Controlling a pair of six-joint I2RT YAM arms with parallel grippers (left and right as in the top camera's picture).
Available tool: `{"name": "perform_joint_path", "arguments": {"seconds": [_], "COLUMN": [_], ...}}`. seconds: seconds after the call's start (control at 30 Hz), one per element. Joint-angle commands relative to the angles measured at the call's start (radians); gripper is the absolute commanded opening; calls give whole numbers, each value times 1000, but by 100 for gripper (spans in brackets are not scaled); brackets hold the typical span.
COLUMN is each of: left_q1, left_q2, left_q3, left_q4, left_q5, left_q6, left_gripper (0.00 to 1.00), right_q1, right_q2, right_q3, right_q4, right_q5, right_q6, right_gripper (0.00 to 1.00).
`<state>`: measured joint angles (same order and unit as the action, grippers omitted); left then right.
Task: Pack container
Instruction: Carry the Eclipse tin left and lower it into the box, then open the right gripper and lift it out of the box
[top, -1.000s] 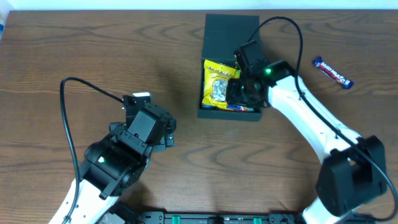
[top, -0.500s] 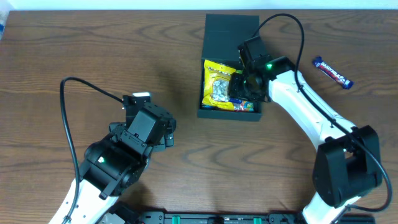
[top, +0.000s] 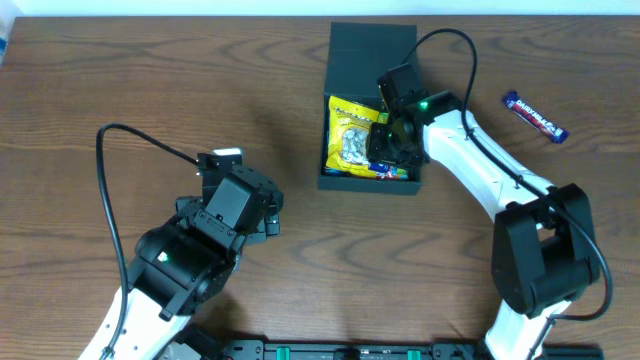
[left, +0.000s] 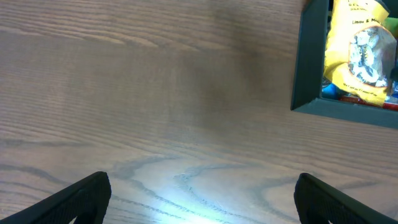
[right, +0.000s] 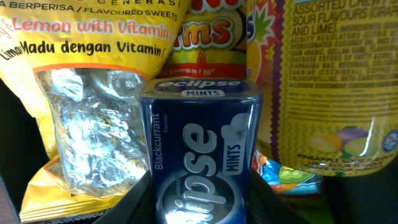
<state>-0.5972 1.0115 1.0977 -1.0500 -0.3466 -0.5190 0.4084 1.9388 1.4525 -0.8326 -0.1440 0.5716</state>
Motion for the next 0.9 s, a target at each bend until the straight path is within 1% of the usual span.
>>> {"name": "perform_joint_path", "arguments": {"seconds": [0.0,0.43,0.57,0.6,0.63,0.7,0.77,0.87], "left_q1": [2,2,2,2,2,2,2,2], "left_q2": [-4,-4,-4,-4,-4,-4,-4,-4], "left_q3": [-3,-3,-3,-3,-3,-3,-3,-3], "left_q4": [-4,-4,-4,-4,-4,-4,-4,-4], "left_q5": [-11,-11,-11,-11,-11,-11,-11,-11], "left_q6": [10,10,10,10,10,10,10,10], "left_gripper": [95,95,95,95,95,95,95,95], "right_q1": [-7,9,12,12,12,12,12,12], "right_q2": [16,18,18,18,18,18,18,18], "right_q3": [19,19,19,19,19,19,19,19], "right_q4": [-1,-33,-35,-35,-35,-35,-35,-35], "right_q5": [29,31,31,31,31,31,31,31], "right_q6": [-20,-38,-37,-37,-37,-37,-37,-37], "right_gripper": [1,1,2,5,9,28,34,49]}}
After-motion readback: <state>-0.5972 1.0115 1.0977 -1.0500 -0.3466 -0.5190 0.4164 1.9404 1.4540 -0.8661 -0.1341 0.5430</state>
